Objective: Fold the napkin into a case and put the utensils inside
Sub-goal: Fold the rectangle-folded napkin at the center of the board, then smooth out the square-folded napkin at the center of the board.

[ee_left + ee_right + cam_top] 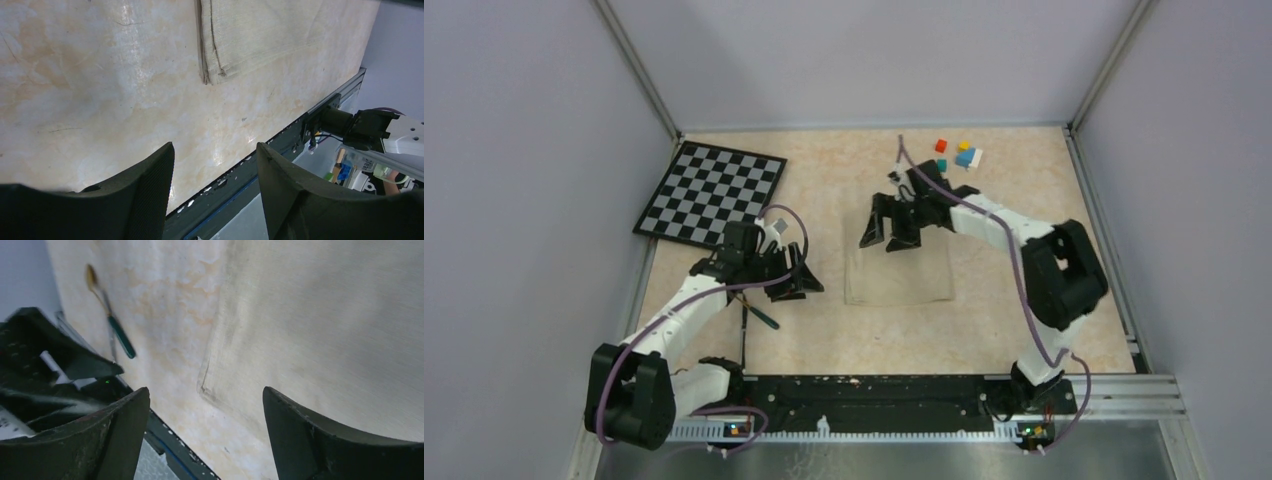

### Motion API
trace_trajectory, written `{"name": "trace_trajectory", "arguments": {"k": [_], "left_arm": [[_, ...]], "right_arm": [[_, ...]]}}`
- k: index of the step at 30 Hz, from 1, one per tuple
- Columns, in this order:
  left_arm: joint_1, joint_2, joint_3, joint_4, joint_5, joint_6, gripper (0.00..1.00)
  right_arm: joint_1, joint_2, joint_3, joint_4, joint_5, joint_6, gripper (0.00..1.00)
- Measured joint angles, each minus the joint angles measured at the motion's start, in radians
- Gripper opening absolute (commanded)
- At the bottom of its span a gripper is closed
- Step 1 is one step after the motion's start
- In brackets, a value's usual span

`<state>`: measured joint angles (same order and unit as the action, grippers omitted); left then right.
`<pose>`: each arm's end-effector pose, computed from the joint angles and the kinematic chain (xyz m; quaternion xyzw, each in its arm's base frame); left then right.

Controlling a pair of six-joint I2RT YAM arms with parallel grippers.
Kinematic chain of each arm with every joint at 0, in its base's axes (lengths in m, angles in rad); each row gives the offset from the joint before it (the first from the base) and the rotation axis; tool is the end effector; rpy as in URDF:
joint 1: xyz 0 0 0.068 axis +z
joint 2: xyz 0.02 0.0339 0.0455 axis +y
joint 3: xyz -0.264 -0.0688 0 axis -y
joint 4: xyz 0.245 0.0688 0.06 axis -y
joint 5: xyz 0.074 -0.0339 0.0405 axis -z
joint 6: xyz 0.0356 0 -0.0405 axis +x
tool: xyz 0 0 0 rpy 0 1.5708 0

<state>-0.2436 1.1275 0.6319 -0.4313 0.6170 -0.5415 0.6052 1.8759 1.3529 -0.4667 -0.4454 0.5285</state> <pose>0.2014 -0.0713 0.2058 -0.0391 0.9081 -0.3814 0.1684 0.3200 0.2401 0.2062 -0.0991 0.9313 0.3285 0.1221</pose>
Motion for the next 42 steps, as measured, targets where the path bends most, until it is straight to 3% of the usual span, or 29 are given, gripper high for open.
{"name": "trace_trajectory", "arguments": {"k": [4, 7, 9, 11, 12, 14, 20, 24, 26, 29, 32, 38, 42], "left_arm": [[0.0, 0.0, 0.0, -0.001, -0.004, 0.005, 0.66], [-0.002, 0.013, 0.002, 0.006, -0.003, 0.005, 0.65], [-0.013, 0.047, 0.013, 0.019, -0.003, 0.005, 0.61], [-0.034, 0.093, 0.031, 0.035, -0.005, -0.002, 0.55], [-0.052, 0.126, 0.047, 0.046, -0.005, -0.006, 0.52], [-0.084, 0.183, 0.077, 0.067, -0.006, -0.013, 0.48], [-0.182, 0.434, 0.284, 0.164, 0.0, -0.048, 0.38], [-0.19, 0.636, 0.481, 0.204, -0.033, -0.062, 0.38], [-0.183, 0.729, 0.571, 0.212, -0.055, -0.062, 0.38], [-0.169, 0.859, 0.686, 0.222, -0.084, -0.061, 0.44], [-0.153, 0.945, 0.735, 0.229, -0.107, -0.06, 0.53], [-0.136, 0.993, 0.842, 0.189, -0.112, -0.031, 0.65], [-0.137, 0.989, 0.861, 0.164, -0.122, 0.0, 0.68]], "right_arm": [[-0.164, -0.187, -0.163, 0.146, -0.124, 0.04, 0.82], [-0.208, -0.251, -0.208, 0.235, -0.159, 0.04, 0.84], [-0.201, -0.284, -0.256, 0.259, -0.162, 0.033, 0.7], [-0.2, -0.302, -0.297, 0.247, -0.163, 0.008, 0.36], [-0.203, -0.304, -0.315, 0.237, -0.164, -0.007, 0.26], [-0.223, -0.306, -0.359, 0.234, -0.17, -0.03, 0.2], [-0.339, -0.38, -0.592, 0.219, -0.166, -0.069, 0.18], [-0.397, -0.42, -0.695, 0.243, -0.195, -0.08, 0.25], [-0.422, -0.42, -0.734, 0.272, -0.22, -0.084, 0.34], [-0.463, -0.42, -0.788, 0.312, -0.243, -0.083, 0.49], [-0.492, -0.43, -0.838, 0.359, -0.28, -0.06, 0.57], [-0.497, -0.595, -0.894, 0.331, -0.232, -0.037, 0.83], [-0.498, -0.636, -0.844, 0.298, -0.205, -0.022, 0.86]]}}
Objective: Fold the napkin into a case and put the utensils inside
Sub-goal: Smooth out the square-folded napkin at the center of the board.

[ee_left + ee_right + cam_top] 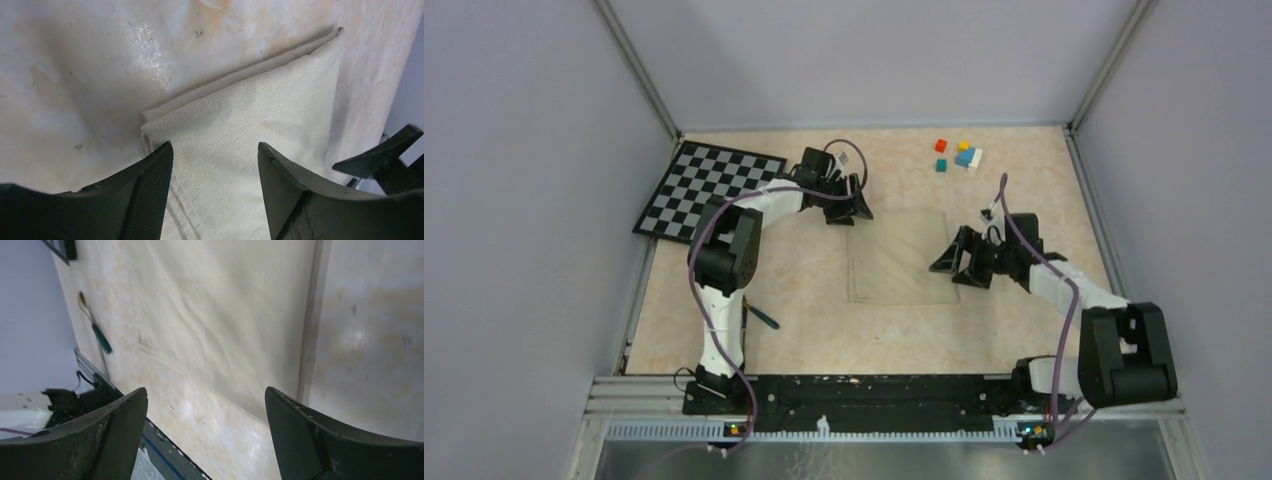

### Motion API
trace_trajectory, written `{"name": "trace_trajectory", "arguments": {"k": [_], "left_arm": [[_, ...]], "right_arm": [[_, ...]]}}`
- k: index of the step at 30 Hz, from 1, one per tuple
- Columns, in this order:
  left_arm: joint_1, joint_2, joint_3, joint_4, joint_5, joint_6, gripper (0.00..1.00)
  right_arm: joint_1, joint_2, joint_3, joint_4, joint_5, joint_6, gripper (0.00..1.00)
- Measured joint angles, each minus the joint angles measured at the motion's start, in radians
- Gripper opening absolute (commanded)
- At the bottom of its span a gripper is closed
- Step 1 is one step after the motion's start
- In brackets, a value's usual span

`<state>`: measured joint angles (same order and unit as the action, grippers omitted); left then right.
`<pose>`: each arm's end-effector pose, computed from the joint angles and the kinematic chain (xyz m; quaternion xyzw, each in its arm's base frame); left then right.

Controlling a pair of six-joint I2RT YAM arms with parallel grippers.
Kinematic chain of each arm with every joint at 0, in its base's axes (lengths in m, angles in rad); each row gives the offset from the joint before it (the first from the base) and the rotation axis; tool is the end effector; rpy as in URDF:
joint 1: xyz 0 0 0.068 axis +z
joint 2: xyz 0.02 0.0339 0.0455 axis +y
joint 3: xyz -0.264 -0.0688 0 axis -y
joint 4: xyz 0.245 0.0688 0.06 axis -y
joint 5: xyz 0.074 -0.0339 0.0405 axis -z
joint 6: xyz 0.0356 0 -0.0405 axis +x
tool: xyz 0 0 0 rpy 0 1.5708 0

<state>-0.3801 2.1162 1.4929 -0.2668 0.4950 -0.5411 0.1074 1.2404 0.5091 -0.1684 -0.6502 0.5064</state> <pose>0.4183 -0.1853 0.1631 0.0080 0.9175 -0.3507 0.1873 0.2168 0.0451 0.1641 0.0742 0.8979 0.3818 0.2063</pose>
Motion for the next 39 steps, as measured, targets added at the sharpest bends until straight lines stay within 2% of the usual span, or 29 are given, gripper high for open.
{"name": "trace_trajectory", "arguments": {"k": [3, 10, 17, 20, 23, 26, 31, 35, 39], "left_arm": [[0.003, -0.005, 0.012, -0.005, 0.014, 0.003, 0.69], [0.013, 0.004, 0.037, 0.023, 0.06, -0.018, 0.69], [0.047, 0.068, 0.049, 0.06, 0.083, -0.037, 0.69], [0.072, 0.068, 0.037, 0.084, 0.088, -0.04, 0.69], [0.079, 0.065, 0.023, 0.104, 0.097, -0.043, 0.69], [0.077, 0.045, 0.005, 0.103, 0.088, -0.033, 0.7], [0.085, -0.013, -0.003, 0.042, 0.095, -0.028, 0.71], [0.087, -0.043, 0.019, 0.049, 0.146, -0.047, 0.71], [0.088, -0.04, 0.026, 0.06, 0.156, -0.059, 0.71]], "right_arm": [[-0.006, 0.134, 0.147, 0.033, -0.019, 0.027, 0.86], [-0.019, 0.48, 0.45, 0.291, -0.074, 0.155, 0.81], [-0.042, 0.719, 0.529, 0.507, -0.123, 0.241, 0.79], [-0.079, 0.797, 0.541, 0.545, -0.165, 0.258, 0.78], [-0.098, 0.806, 0.571, 0.528, -0.166, 0.228, 0.78], [-0.118, 0.795, 0.606, 0.439, -0.132, 0.157, 0.79], [-0.122, 0.689, 0.612, 0.327, -0.087, 0.117, 0.81], [-0.057, 0.661, 0.644, 0.386, -0.117, 0.164, 0.81], [0.037, 0.729, 0.653, 0.551, -0.168, 0.277, 0.81]]}}
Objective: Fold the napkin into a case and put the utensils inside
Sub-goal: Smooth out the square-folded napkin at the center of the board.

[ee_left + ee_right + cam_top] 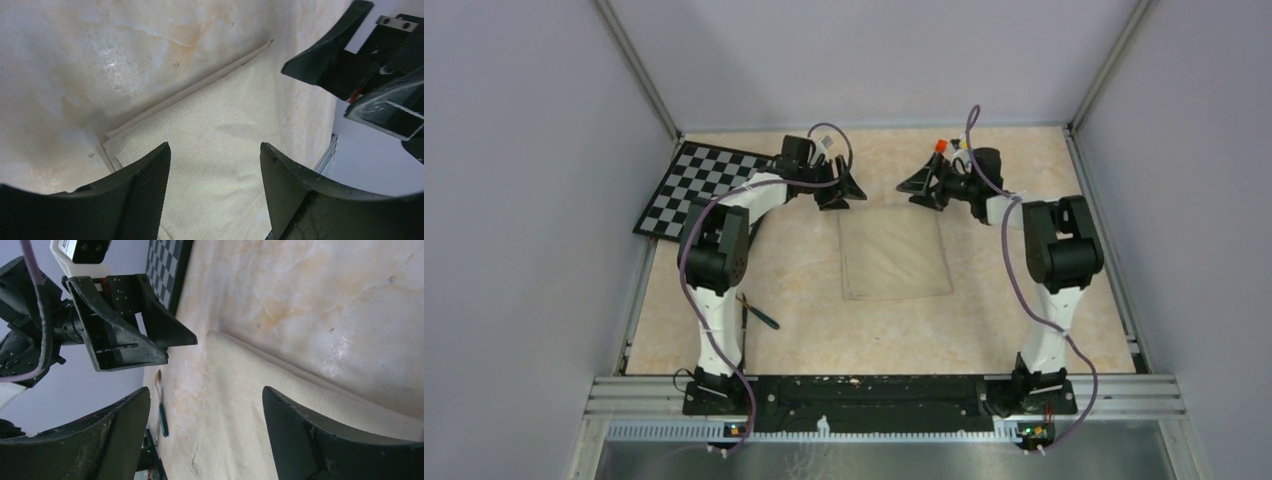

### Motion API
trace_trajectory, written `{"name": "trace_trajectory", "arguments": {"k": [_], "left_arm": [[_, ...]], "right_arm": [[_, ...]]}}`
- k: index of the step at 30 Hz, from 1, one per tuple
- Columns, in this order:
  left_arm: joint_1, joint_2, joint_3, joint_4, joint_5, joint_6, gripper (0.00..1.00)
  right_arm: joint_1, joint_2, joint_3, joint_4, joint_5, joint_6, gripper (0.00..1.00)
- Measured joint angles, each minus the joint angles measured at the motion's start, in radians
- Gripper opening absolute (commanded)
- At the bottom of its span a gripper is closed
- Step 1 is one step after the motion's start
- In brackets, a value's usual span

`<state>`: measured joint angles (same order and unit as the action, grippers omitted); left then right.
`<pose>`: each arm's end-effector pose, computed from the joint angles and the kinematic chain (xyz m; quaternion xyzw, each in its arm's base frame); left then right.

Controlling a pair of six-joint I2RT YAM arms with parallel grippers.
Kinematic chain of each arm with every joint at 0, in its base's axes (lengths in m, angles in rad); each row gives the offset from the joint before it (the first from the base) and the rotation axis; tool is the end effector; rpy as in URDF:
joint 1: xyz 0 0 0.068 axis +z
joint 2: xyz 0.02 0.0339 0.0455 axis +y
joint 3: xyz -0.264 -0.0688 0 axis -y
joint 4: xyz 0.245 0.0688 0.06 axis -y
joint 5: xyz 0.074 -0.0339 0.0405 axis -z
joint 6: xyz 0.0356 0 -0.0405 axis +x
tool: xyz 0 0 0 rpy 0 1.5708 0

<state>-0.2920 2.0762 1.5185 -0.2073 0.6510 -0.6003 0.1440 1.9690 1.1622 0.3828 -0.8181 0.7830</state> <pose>0.4355 -0.1534 0.1949 -0.0099 0.8805 -0.4257 0.2082 0.4167 0.0867 0.1810 0.0372 0.7995 0.5214 0.2958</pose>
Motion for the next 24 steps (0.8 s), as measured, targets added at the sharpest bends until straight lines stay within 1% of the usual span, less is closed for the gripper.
{"name": "trace_trajectory", "arguments": {"k": [3, 6, 7, 9, 11, 13, 14, 15, 16, 18, 20, 22, 24], "left_arm": [[0.002, 0.028, 0.0, 0.016, -0.002, 0.0, 0.7], [0.003, 0.077, -0.003, 0.029, -0.023, 0.002, 0.7], [0.005, 0.094, -0.008, 0.032, -0.034, 0.003, 0.7], [0.012, 0.106, -0.01, 0.045, -0.019, -0.004, 0.7], [0.013, 0.105, -0.009, 0.049, -0.036, 0.0, 0.7], [0.009, 0.101, -0.008, 0.044, -0.049, 0.004, 0.71], [0.005, 0.094, -0.008, 0.037, -0.066, 0.009, 0.72], [0.0, 0.084, -0.008, 0.024, -0.09, 0.02, 0.9], [-0.006, 0.071, -0.008, 0.006, -0.117, 0.032, 0.98], [-0.02, 0.031, -0.013, -0.036, -0.168, 0.058, 0.99], [-0.038, -0.046, -0.047, -0.064, -0.211, 0.063, 0.99], [-0.063, -0.146, -0.097, -0.076, -0.237, 0.063, 0.99], [-0.114, -0.245, -0.154, -0.054, -0.245, 0.048, 0.99]], "right_arm": [[0.023, 0.089, 0.01, 0.072, -0.02, 0.055, 0.81], [0.006, 0.177, 0.013, 0.091, -0.02, 0.071, 0.8], [-0.01, 0.201, 0.016, 0.108, -0.05, 0.084, 0.8], [-0.026, 0.208, 0.034, 0.108, -0.059, 0.073, 0.8], [-0.045, 0.209, 0.039, 0.1, -0.059, 0.057, 0.83], [-0.067, 0.203, 0.042, 0.067, -0.066, 0.034, 0.84], [-0.075, 0.19, 0.049, 0.024, -0.06, 0.009, 0.84], [-0.079, 0.168, 0.051, -0.026, -0.041, -0.023, 0.84], [-0.084, 0.14, 0.05, -0.082, -0.02, -0.053, 0.85], [-0.093, 0.061, 0.035, -0.196, 0.022, -0.107, 0.85], [-0.099, -0.041, 0.0, -0.259, 0.048, -0.141, 0.85], [-0.1, -0.163, -0.074, -0.251, 0.045, -0.144, 0.84], [-0.084, -0.254, -0.172, -0.185, 0.025, -0.122, 0.82]]}}
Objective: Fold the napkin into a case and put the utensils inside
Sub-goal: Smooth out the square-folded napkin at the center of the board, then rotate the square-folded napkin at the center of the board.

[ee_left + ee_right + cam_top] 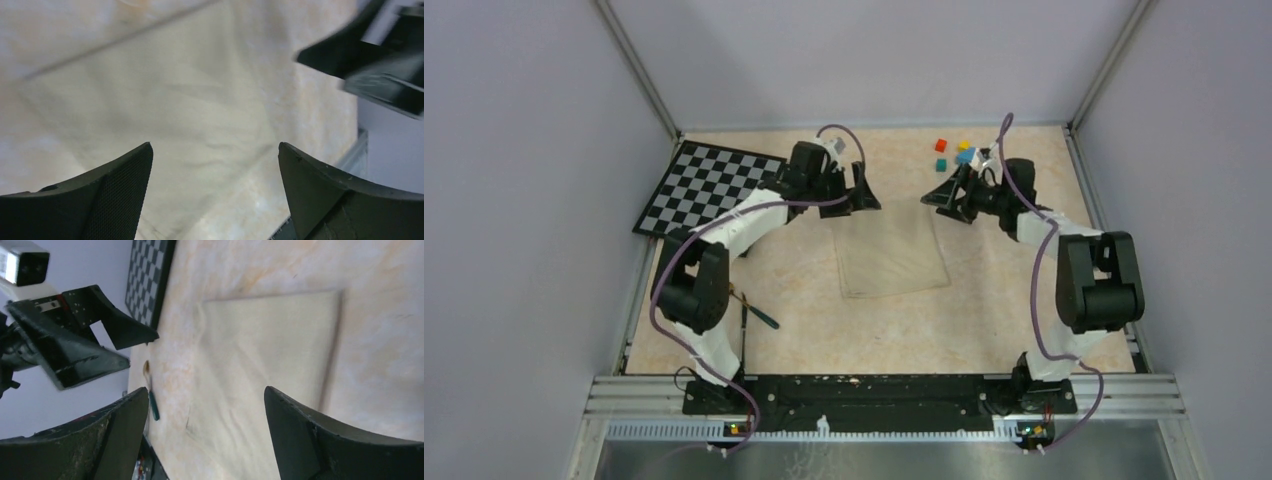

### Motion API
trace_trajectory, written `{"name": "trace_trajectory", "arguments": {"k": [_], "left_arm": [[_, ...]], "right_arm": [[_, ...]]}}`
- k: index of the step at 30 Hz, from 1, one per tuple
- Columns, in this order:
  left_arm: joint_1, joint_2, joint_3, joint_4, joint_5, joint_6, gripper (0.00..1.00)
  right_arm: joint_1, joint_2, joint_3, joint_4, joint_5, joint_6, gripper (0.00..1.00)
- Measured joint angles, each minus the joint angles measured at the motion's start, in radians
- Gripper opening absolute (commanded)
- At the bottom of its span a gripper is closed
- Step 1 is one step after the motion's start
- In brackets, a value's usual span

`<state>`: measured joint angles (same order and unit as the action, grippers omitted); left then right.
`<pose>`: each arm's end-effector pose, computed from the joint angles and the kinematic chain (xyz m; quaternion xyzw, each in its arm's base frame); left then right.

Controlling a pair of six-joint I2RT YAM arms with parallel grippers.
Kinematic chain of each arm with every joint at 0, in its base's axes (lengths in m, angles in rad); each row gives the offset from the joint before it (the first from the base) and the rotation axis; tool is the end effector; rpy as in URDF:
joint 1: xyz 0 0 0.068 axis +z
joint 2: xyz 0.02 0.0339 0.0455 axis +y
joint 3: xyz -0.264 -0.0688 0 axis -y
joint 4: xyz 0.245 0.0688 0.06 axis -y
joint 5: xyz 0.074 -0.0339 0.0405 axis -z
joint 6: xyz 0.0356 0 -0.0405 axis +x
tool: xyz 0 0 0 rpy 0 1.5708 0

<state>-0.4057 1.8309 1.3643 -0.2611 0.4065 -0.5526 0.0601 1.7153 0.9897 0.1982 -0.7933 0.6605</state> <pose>0.3743 -0.1761 0.2410 0.0168 0.8973 -0.3482 0.2707 0.3645 0.0473 0.2072 0.0525 0.8208 0.4755 0.3121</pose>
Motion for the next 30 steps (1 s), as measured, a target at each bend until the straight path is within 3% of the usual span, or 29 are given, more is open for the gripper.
{"name": "trace_trajectory", "arguments": {"k": [6, 12, 16, 22, 26, 30], "left_arm": [[-0.139, -0.121, -0.233, 0.188, 0.085, -0.087, 0.98], [-0.105, -0.127, -0.513, 0.298, 0.11, -0.131, 0.98], [-0.118, -0.186, -0.566, 0.318, 0.069, -0.107, 0.99], [-0.135, -0.36, -0.568, 0.163, 0.008, -0.081, 0.99], [-0.164, -0.385, -0.56, 0.227, 0.067, -0.122, 0.99], [-0.194, -0.294, -0.611, 0.376, 0.128, -0.173, 0.98]], "right_arm": [[0.086, 0.001, -0.267, 0.18, -0.048, 0.106, 0.77], [0.016, -0.008, -0.439, 0.239, -0.089, 0.112, 0.72], [-0.024, -0.104, -0.48, 0.156, -0.063, 0.045, 0.74], [0.022, -0.291, -0.485, 0.013, -0.017, -0.003, 0.76], [0.084, -0.27, -0.488, 0.056, -0.021, 0.03, 0.75], [0.094, -0.182, -0.527, 0.133, -0.024, 0.064, 0.74]]}}
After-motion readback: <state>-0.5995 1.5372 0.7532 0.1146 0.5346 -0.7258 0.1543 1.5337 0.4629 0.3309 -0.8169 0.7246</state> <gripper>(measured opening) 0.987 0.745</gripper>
